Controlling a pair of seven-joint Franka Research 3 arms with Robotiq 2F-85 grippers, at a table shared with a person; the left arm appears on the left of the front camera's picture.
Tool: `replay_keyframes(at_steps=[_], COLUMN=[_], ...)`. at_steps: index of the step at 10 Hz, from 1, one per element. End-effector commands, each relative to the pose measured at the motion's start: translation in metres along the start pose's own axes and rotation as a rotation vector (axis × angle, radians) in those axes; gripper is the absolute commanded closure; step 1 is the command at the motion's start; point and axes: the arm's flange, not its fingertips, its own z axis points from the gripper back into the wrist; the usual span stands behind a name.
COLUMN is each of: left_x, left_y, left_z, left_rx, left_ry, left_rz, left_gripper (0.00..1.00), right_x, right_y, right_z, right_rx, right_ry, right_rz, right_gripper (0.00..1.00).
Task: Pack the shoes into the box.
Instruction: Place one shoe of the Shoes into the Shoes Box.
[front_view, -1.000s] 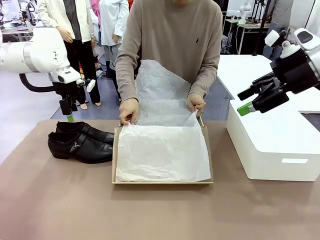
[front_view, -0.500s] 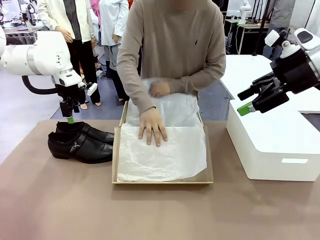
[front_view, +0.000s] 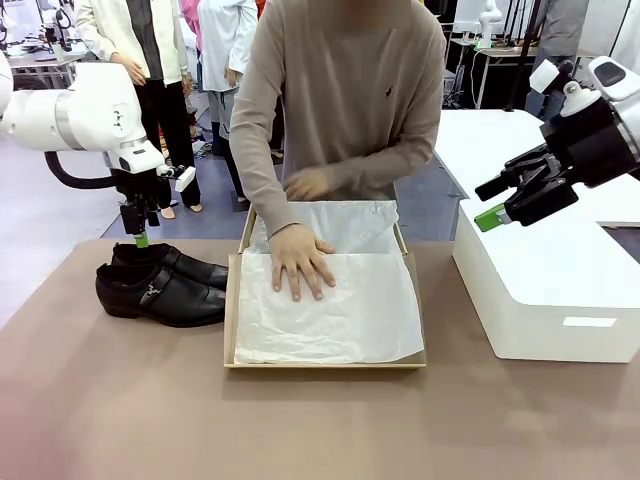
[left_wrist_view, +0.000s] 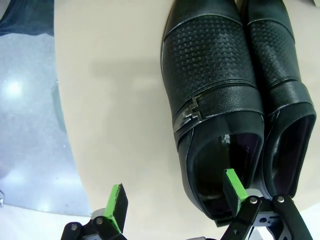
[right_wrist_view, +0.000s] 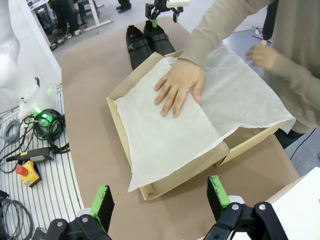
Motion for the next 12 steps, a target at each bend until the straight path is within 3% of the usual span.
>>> replay_keyframes(at_steps=[1, 12], left_x=[-0.002, -0.002], left_y=[0.0, 0.016], left_z=[-0.002, -0.017], left_rx=[-0.013, -0.037], left_ry=[0.003, 0.018], left_rz=[0.012, 0.009], left_gripper=[0.0, 0.0], right_x=[0.002, 0.002], right_y=[-0.004, -0.004], right_z=[-0.002, -0.002], right_rx=[0.009, 0.009], right_ry=[-0.028, -0.028], right_rz=[0.026, 0.026], right_gripper=[0.0, 0.0])
